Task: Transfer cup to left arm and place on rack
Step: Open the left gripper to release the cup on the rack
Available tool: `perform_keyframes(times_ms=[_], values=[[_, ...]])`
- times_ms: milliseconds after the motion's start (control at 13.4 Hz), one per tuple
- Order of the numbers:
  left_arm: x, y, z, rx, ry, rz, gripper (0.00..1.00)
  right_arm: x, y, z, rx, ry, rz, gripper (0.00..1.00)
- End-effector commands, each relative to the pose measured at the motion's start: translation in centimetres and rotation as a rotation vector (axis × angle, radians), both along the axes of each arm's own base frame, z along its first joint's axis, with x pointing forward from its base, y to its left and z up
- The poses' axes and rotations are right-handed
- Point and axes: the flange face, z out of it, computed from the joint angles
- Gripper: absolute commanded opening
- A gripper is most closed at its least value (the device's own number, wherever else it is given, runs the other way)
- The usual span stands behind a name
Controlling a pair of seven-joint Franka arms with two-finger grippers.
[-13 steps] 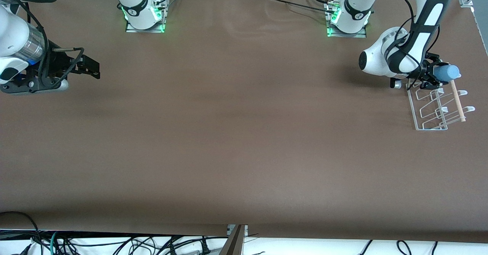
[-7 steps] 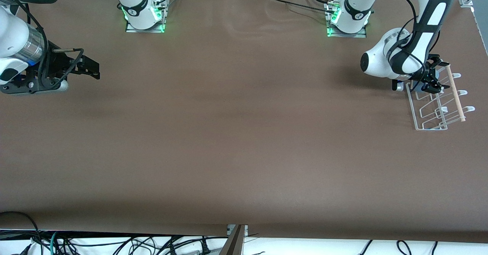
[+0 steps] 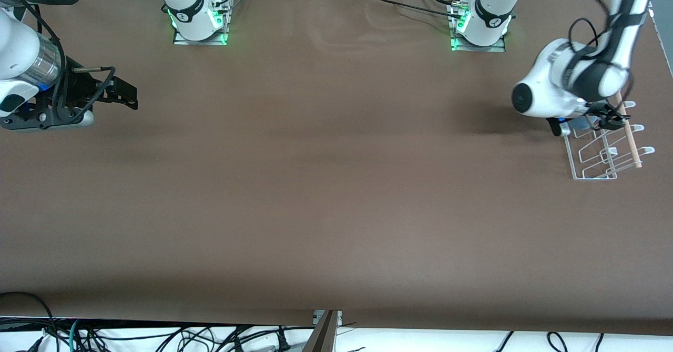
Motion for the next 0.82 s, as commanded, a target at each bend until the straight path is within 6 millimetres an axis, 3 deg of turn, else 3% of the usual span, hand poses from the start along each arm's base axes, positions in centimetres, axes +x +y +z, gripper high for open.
perform_keyframes(times_ms=[0,224,374,598,748], values=[[4.5,-0.3,7.9,-0.183,-0.148,0.198,1.00,0.1,-0.4,0.4,0.022,-0.007,0.013,1.00],[8.0,-1.6,17.3,-0.380,-0.344,0.340,1.00,0.1,-0.4,0.4,0.023,-0.009,0.013,1.00],[9.2,-2.7,23.5,-0.528,-0.453,0.406,1.00,0.1,-0.4,0.4,0.023,-0.009,0.013,1.00],[9.6,-3.8,28.3,-0.645,-0.562,0.462,1.00,0.1,-0.4,0.4,0.023,-0.009,0.013,1.00],[9.0,-5.3,29.0,-0.692,-0.685,0.768,1.00,0.1,-0.4,0.4,0.023,-0.009,0.013,1.00]])
